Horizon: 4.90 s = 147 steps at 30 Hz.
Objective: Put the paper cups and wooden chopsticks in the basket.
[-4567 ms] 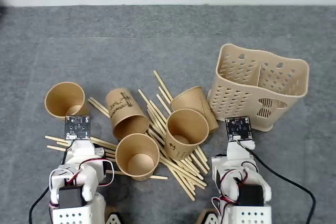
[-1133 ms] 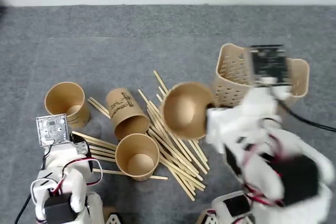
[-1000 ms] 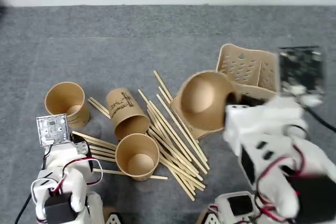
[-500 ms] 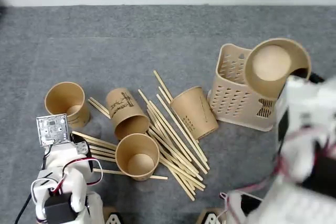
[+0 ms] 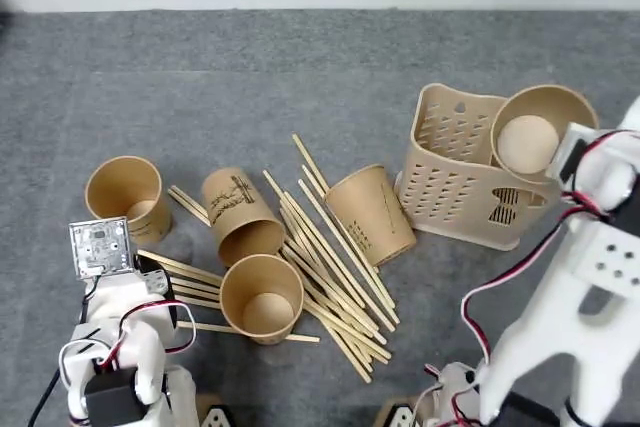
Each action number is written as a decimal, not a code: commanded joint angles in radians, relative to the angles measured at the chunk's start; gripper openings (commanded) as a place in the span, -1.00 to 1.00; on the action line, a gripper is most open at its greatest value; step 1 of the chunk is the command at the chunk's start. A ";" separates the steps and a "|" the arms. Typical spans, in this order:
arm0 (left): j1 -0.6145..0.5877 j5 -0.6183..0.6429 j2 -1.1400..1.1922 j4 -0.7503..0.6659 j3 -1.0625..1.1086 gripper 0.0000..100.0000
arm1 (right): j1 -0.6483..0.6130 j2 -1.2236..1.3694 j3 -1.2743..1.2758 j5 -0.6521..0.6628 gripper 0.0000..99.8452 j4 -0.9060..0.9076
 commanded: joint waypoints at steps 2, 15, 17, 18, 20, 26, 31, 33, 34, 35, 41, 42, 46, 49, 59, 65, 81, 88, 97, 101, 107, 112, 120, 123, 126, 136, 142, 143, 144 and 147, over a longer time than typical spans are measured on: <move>-0.009 -0.012 -0.015 -0.040 -0.025 -0.97 | 0.008 -0.007 -0.041 0.005 -0.73 -0.012; -0.008 -0.361 -0.015 -0.155 -0.314 -0.97 | -0.024 -0.180 -0.037 0.017 -0.87 0.113; -0.009 -0.371 -0.014 -0.150 -0.346 -0.97 | -0.056 -0.189 -0.037 0.069 -0.94 0.196; -0.009 -0.373 -0.011 -0.147 -0.364 -0.97 | -0.073 -0.191 -0.037 0.100 -0.97 0.239; -0.009 -0.374 -0.008 -0.124 -0.404 -0.97 | -0.085 -0.196 -0.006 0.138 -0.98 0.246; -0.006 -0.423 0.169 0.009 -0.572 -0.97 | -0.091 -0.277 0.249 0.146 -0.98 0.239; 0.029 -0.428 0.514 0.173 -0.820 -0.97 | -0.124 -0.372 0.396 0.147 -0.98 0.239; 0.091 -0.430 0.641 0.273 -0.915 -0.97 | -0.136 -0.409 0.454 0.147 -0.98 0.239; 0.130 -0.430 0.697 0.327 -0.958 -0.97 | -0.147 -0.427 0.480 0.147 -0.98 0.237; 0.180 -0.427 0.743 0.374 -0.993 -0.97 | -0.157 -0.443 0.505 0.147 -0.98 0.237; 0.365 -0.362 0.856 0.391 -0.998 -0.79 | -0.163 -0.516 0.611 0.147 -0.98 0.217; 0.394 -0.354 0.870 0.390 -0.987 -0.76 | -0.162 -0.527 0.631 0.147 -0.98 0.203; 0.488 -0.333 0.953 0.387 -0.924 -0.75 | -0.162 -0.565 0.717 0.147 -0.98 0.154; 0.508 -0.333 1.025 0.351 -0.877 -0.75 | -0.162 -0.595 0.764 0.147 -0.98 0.125; 0.516 -0.339 1.172 0.247 -0.763 -0.75 | -0.163 -0.661 0.792 0.147 -0.98 0.117; 0.516 -0.344 1.226 0.143 -0.641 -0.79 | -0.160 -0.661 0.792 0.147 -0.98 0.127; 0.516 -0.381 1.227 0.390 -1.176 -0.98 | 0.004 -0.661 0.700 0.140 -0.98 0.096; 0.577 -0.305 1.237 0.388 -1.388 -0.98 | 0.134 -0.661 0.598 0.140 -0.98 0.096; 0.847 -0.130 1.237 0.290 -1.563 -0.98 | 0.321 -0.662 0.572 0.140 -0.98 0.096; 0.918 -0.055 1.237 0.143 -1.601 -0.98 | 0.438 -0.662 0.572 0.144 -0.98 0.096; 1.011 -0.055 1.240 -0.137 -1.601 -0.98 | 0.585 -0.662 0.578 0.143 -0.98 0.096; 1.092 -0.057 1.363 -0.308 -1.607 -0.98 | 0.682 -0.662 0.580 0.140 -0.98 0.097; 1.137 -0.058 1.659 -0.456 -1.728 -0.98 | 0.704 -0.662 0.664 0.140 -0.98 0.096; 1.138 -0.058 1.769 -0.456 -1.856 -0.98 | 0.704 -0.662 0.681 0.140 -0.98 0.096; 1.138 -0.058 1.877 -0.454 -1.974 -0.98 | 0.704 -0.662 0.703 0.144 -0.98 0.096; 1.171 -0.057 2.117 -0.402 -2.206 -0.98 | 0.697 -0.662 0.778 0.147 -0.98 0.048; 1.194 -0.058 2.202 -0.376 -2.232 -0.98 | 0.704 -0.662 0.809 0.147 -0.98 -0.002; 1.192 -0.058 2.219 -0.385 -2.232 -0.98 | 0.704 -0.662 0.809 0.147 -0.98 -0.001; 1.186 -0.058 2.234 -0.388 -2.232 -0.98 | 0.704 -0.662 0.809 0.147 -0.98 -0.001; 1.169 -0.058 2.259 -0.390 -2.232 -0.97 | 0.704 -0.662 0.809 0.147 -0.98 -0.002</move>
